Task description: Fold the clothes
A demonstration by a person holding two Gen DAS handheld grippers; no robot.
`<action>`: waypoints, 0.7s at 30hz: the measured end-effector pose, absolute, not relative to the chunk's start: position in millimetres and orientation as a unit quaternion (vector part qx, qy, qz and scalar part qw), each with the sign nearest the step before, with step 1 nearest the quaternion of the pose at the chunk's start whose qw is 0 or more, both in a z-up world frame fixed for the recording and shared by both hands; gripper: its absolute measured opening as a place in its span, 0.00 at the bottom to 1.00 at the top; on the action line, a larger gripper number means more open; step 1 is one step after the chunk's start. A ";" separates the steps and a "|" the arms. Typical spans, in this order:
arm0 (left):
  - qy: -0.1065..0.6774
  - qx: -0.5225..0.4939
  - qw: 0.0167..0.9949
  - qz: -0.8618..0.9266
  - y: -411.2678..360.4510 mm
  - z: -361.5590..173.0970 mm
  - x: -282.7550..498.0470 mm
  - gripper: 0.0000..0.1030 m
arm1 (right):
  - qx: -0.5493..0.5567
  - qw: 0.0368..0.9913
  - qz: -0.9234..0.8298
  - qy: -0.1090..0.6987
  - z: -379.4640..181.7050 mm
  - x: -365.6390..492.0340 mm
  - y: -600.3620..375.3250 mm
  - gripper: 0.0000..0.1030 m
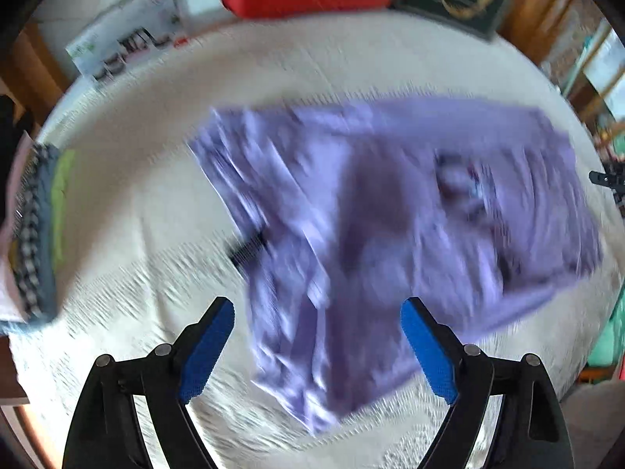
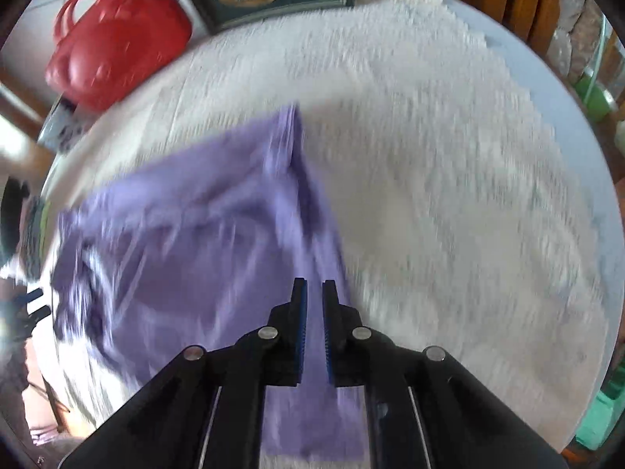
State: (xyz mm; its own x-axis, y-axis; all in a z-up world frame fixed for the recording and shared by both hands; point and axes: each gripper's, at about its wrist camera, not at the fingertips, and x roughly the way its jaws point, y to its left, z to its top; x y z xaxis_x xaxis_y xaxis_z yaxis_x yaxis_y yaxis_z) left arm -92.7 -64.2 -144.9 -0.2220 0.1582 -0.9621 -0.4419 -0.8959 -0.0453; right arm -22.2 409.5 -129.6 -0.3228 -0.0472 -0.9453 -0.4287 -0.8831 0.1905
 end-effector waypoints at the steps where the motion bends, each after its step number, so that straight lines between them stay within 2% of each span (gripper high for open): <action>1: 0.118 -0.594 0.192 0.773 -62.6 -151.9 -89.1 0.86 | -0.573 0.120 0.784 0.208 -132.8 -13.6 404.4 0.13; 2: 0.114 -0.593 0.189 0.774 -61.3 -157.0 -88.5 0.86 | -0.577 0.118 0.781 0.206 -136.0 -5.1 399.4 0.16; 4: 0.106 -0.593 0.184 0.777 -58.7 -167.3 -87.3 0.86 | -0.586 0.115 0.776 0.205 -142.1 11.4 390.3 0.40; 5: 0.101 -0.591 0.185 0.778 -56.5 -170.7 -87.0 0.86 | -0.588 0.114 0.775 0.203 -143.0 16.9 385.3 0.44; 7: 0.091 -0.588 0.189 0.781 -50.3 -173.2 -86.2 0.84 | -0.589 0.107 0.776 0.199 -141.7 23.6 379.0 0.46; 11: 0.103 -0.580 0.186 0.786 -34.1 -172.0 -74.1 0.64 | -0.588 0.085 0.783 0.183 -138.2 36.2 361.2 0.46; 16: 0.114 -0.579 0.185 0.786 -29.5 -171.8 -64.1 0.64 | -0.604 0.052 0.783 0.140 -143.2 47.1 338.5 0.46; 17: 0.116 -0.579 0.185 0.785 -29.5 -171.2 -61.3 0.56 | -0.606 0.052 0.784 0.124 -144.1 49.0 334.9 0.48; 18: 0.122 -0.576 0.187 0.786 -30.5 -170.0 -58.2 0.47 | -0.608 0.052 0.785 0.107 -145.0 50.9 331.3 0.54; 19: 0.122 -0.574 0.189 0.787 -34.1 -168.3 -57.4 0.21 | -0.610 0.052 0.785 0.091 -145.9 52.9 327.8 0.59; 20: 0.111 -0.575 0.191 0.788 -36.9 -167.2 -56.4 0.10 | -0.611 0.054 0.787 0.069 -147.7 54.1 323.2 0.62; 21: 0.099 -0.574 0.195 0.789 -38.3 -166.1 -51.9 0.10 | -0.610 0.056 0.788 0.055 -149.1 54.8 322.8 0.67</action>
State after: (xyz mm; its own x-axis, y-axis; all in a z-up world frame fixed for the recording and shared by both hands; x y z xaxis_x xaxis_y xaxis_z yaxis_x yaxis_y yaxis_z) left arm -51.9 -38.3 -166.1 -0.2638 0.1944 -0.9448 -0.4217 -0.9042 -0.0683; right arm 54.8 322.8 -149.1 -0.2484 0.0211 -0.9684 -0.1556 -0.9877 0.0184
